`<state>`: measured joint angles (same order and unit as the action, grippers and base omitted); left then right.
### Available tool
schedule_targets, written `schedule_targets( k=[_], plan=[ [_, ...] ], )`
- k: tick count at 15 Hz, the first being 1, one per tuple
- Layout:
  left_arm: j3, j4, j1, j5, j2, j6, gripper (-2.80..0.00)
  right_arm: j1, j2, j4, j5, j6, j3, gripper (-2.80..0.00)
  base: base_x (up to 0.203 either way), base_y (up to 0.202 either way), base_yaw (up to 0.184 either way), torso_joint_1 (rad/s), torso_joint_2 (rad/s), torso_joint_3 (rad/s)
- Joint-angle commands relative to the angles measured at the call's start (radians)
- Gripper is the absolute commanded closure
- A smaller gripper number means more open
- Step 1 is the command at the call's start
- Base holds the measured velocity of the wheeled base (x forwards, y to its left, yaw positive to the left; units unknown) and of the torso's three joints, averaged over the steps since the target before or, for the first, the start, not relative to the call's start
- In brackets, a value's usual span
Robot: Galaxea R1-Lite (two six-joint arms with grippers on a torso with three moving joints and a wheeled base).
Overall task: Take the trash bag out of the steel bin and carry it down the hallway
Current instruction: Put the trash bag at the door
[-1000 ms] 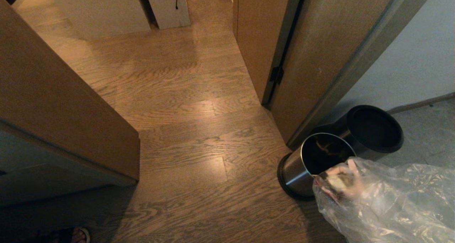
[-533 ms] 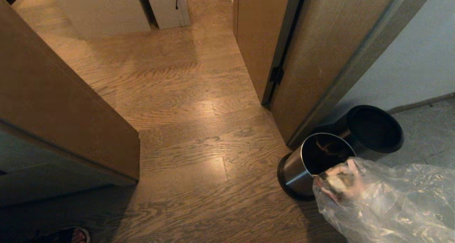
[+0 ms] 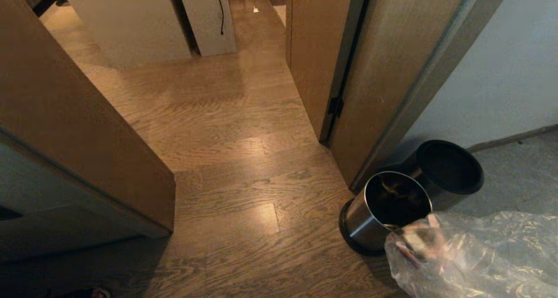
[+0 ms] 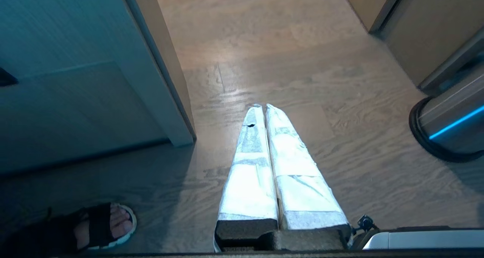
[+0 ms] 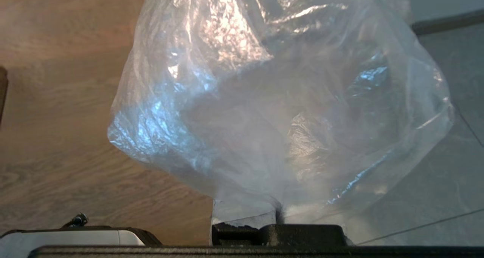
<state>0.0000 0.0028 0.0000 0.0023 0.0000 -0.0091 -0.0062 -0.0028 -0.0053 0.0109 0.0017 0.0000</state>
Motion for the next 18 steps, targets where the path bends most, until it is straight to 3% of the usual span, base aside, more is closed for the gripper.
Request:
schedule_targets(
  k=[1,18],
  plan=[
    [0.0,0.0,0.0,0.001,0.0,0.0,0.0,0.0,0.001,-0.001,0.0,0.0,0.003,0.0,0.0,0.0,0.0,0.002,0.0,0.207],
    [0.0,0.0,0.0,0.001,0.0,0.0,0.0,0.0,0.001,-0.001,0.0,0.0,0.003,0.0,0.0,0.0,0.0,0.003,0.0,0.202]
  ],
)
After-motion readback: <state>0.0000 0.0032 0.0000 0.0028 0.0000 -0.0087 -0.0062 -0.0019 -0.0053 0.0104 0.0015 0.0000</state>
